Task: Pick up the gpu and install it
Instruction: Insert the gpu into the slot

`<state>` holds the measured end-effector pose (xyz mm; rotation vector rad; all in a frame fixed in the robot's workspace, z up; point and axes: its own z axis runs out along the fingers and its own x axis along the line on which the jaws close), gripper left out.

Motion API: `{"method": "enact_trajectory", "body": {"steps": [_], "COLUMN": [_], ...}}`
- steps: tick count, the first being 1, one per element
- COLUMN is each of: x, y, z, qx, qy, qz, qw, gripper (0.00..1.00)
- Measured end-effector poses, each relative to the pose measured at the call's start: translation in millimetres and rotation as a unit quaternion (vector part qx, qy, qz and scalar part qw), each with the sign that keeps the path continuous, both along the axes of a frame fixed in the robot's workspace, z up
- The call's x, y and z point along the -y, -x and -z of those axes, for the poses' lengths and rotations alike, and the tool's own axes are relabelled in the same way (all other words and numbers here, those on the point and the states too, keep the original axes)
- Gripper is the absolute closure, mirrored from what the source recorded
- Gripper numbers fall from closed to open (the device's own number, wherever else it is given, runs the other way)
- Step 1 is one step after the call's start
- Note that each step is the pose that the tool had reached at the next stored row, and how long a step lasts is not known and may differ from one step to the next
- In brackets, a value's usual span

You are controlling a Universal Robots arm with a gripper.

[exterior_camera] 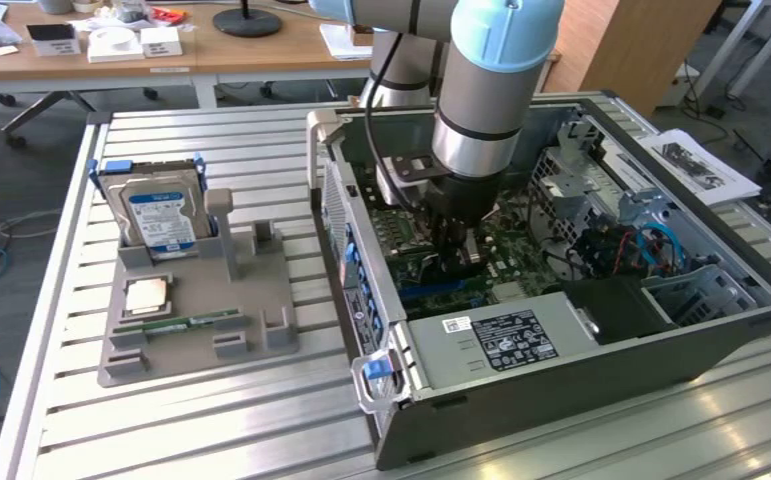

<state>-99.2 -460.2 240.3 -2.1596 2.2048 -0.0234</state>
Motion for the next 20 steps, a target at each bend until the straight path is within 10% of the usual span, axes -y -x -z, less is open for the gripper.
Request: {"method": "enact_trajectory", "body": {"steps": [20], "x": [1.2], "y": [-0.1], "z": [1.4], "qx": [0.0005], "qy": [-0.0009], "qz": [0.005], "qw": [1.0000], "gripper": [0.73]}}
